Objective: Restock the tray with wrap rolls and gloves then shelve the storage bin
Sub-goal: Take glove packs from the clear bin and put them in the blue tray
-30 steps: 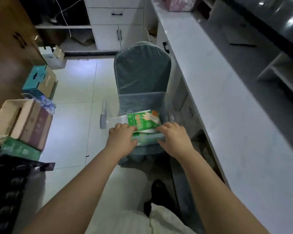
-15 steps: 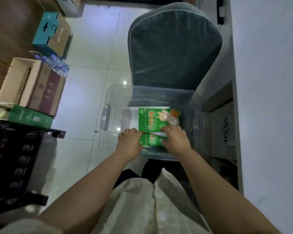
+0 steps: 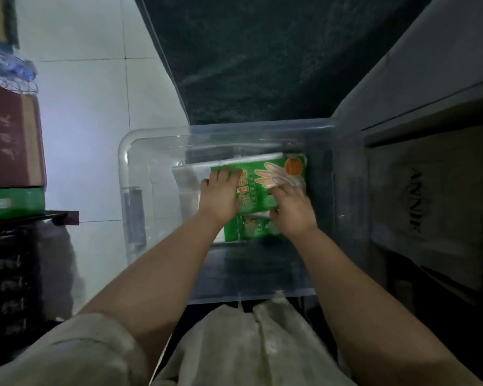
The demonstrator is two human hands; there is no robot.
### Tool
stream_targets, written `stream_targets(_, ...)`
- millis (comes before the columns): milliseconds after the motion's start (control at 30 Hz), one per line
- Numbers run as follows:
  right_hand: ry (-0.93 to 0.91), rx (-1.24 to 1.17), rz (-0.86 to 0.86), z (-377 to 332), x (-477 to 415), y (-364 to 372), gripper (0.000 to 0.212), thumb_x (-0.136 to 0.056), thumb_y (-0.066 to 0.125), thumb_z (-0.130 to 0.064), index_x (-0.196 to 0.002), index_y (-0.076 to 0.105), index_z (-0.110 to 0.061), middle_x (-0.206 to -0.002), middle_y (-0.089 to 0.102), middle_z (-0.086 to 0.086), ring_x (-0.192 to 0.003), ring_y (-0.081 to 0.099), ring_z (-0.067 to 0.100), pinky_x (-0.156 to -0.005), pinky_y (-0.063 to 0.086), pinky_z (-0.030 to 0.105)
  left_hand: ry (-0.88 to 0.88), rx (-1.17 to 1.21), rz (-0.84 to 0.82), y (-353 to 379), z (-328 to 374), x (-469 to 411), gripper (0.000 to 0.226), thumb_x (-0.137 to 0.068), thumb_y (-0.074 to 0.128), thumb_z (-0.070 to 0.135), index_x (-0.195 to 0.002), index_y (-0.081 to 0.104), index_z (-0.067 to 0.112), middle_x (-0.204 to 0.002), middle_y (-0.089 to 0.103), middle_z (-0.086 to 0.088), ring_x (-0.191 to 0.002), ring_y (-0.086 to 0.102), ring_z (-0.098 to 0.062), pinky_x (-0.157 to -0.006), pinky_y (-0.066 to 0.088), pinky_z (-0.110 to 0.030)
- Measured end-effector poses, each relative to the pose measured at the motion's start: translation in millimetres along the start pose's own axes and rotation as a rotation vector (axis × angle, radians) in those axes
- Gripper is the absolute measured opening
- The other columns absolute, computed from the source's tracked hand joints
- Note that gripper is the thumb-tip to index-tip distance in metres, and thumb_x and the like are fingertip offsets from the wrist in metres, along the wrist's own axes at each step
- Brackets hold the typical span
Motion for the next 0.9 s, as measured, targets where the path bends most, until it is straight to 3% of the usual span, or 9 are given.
stream_targets(133, -0.002, -0.124, 0.09, 19, -10, 11, 0.046, -0.074, 0.066, -0.001, -0.119, 0.061, -0.008, -0.136, 0.053, 0.012, -0.125, 0.043, 0.034, -0.104, 0.034, 0.034, 0.047, 0.027, 0.063, 20, 9, -35, 0.067, -0.082, 0.064, 0.026, -0.142, 0.037, 0.017, -0.147, 0.035, -0.009, -0.133, 0.029, -0.028, -0.1, 0.028, -0.046)
stream_targets(300, 0.011, -0.148, 0.153, 31, -9, 13, 0.05, -0.071, 0.065, -0.002, -0.12, 0.063, -0.013, -0.124, 0.062, 0.009, -0.117, 0.051, 0.034, -0.101, 0.042, 0.042, 0.029, 0.01, 0.086, 39, 18, -48, 0.072, -0.081, 0.065, 0.032, -0.144, 0.032, 0.019, -0.138, 0.042, -0.007, -0.125, 0.035, -0.028, -0.098, 0.024, -0.045)
stream_targets(500, 0.021, -0.131, 0.16, 32, 5, 5, 0.045, -0.07, 0.067, -0.001, -0.113, 0.066, -0.013, -0.111, 0.066, 0.01, -0.106, 0.055, 0.035, -0.091, 0.047, 0.041, 0.048, 0.012, 0.06, 45, 20, -33, 0.044, -0.078, 0.067, 0.022, -0.12, 0.055, 0.016, -0.12, 0.052, -0.009, -0.116, 0.04, -0.031, -0.095, 0.024, -0.043)
stream_targets(600, -0.007, -0.168, 0.167, 30, 19, -1, 0.044, -0.068, 0.066, 0.005, -0.109, 0.067, -0.01, -0.109, 0.066, 0.013, -0.102, 0.056, 0.036, -0.088, 0.048, 0.042, 0.078, 0.119, -0.013, 48, 26, -14, 0.031, -0.081, 0.064, 0.015, -0.111, 0.056, 0.016, -0.109, 0.061, -0.007, -0.102, 0.054, -0.029, -0.082, 0.035, -0.037)
stream_targets(667, -0.017, -0.181, 0.15, 29, 27, -5, 0.042, -0.067, 0.065, 0.009, -0.106, 0.068, -0.006, -0.107, 0.065, 0.016, -0.099, 0.056, 0.038, -0.087, 0.048, 0.042, 0.085, 0.145, -0.053, 49, 29, 2, 0.026, -0.081, 0.062, 0.011, -0.104, 0.054, 0.018, -0.096, 0.066, -0.005, -0.089, 0.06, -0.028, -0.072, 0.033, -0.033)
stream_targets(733, -0.02, -0.186, 0.133, 28, 34, -9, 0.038, -0.068, 0.065, 0.011, -0.103, 0.067, -0.002, -0.105, 0.065, 0.018, -0.097, 0.056, 0.039, -0.085, 0.048, 0.042, 0.077, 0.152, -0.05, 48, 30, 17, 0.029, -0.078, 0.061, 0.005, -0.102, 0.053, 0.02, -0.091, 0.067, -0.003, -0.084, 0.061, -0.027, -0.069, 0.032, -0.032)
stream_targets(900, -0.048, -0.182, 0.178, 20, 46, -26, 0.031, -0.077, 0.066, 0.007, -0.106, 0.066, -0.001, -0.107, 0.064, 0.018, -0.097, 0.055, 0.035, -0.083, 0.049, 0.041, 0.095, 0.117, -0.002, 41, 24, 43, 0.048, -0.079, 0.059, 0.006, -0.121, 0.057, 0.03, -0.104, 0.07, 0.0, -0.091, 0.061, -0.025, -0.079, 0.033, -0.036)
Point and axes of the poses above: each hand's wrist, its own x-axis away from the middle knuckle, its own y-axis out of the palm, z = x × y, the point moved 5 cm from there along -x, towards the middle knuckle
